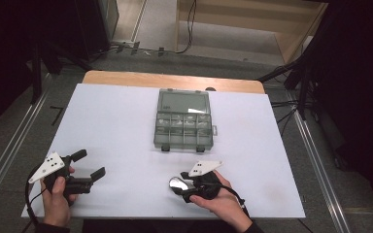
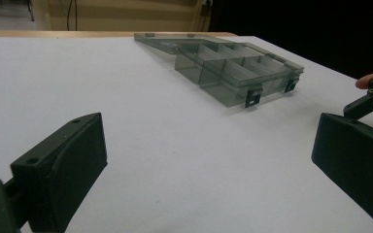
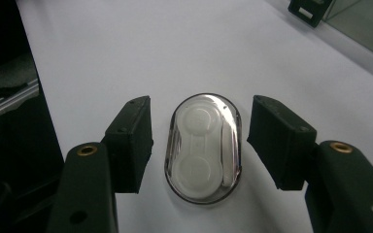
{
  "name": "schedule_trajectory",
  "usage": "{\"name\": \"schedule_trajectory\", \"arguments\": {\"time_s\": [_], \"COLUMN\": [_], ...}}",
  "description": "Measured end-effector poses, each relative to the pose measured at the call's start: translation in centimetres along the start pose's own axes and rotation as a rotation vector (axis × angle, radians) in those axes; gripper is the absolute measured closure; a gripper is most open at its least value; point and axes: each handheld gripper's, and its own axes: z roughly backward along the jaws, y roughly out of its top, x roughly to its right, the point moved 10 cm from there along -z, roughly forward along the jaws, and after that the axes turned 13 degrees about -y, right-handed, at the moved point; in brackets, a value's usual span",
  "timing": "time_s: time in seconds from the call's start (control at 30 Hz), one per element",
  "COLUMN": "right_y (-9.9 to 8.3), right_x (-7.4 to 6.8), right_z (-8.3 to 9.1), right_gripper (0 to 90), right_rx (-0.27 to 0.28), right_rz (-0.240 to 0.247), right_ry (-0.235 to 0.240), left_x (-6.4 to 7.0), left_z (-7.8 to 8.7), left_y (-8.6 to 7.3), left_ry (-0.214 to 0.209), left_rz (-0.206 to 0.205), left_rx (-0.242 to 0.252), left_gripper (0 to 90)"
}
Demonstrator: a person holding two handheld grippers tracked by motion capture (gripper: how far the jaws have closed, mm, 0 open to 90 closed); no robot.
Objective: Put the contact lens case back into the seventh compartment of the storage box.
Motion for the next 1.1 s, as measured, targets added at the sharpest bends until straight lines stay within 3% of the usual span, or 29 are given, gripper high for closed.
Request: {"name": "schedule_trajectory", "arguments": {"time_s": [0.7,1.1], "right_y": [-1.2,-1.5], "right_x": [-0.1,-0.4], "right_z": [-1.2,-1.7], "right_gripper": [45.8,46.2], "right_rx": [-0.063,-0.056], "right_rz": [0.008,0.065], "right_ry": [-0.048,-0.1], "left_x": [-0.1,0.0], "left_z": [0.0,-0.1], "left_y": [-0.1,-0.1], "left_ry": [0.001,0.0], "left_rz": [-0.005,-0.005], "left_rx": [-0.005,-0.008], "left_gripper": [0.0,0.0]}}
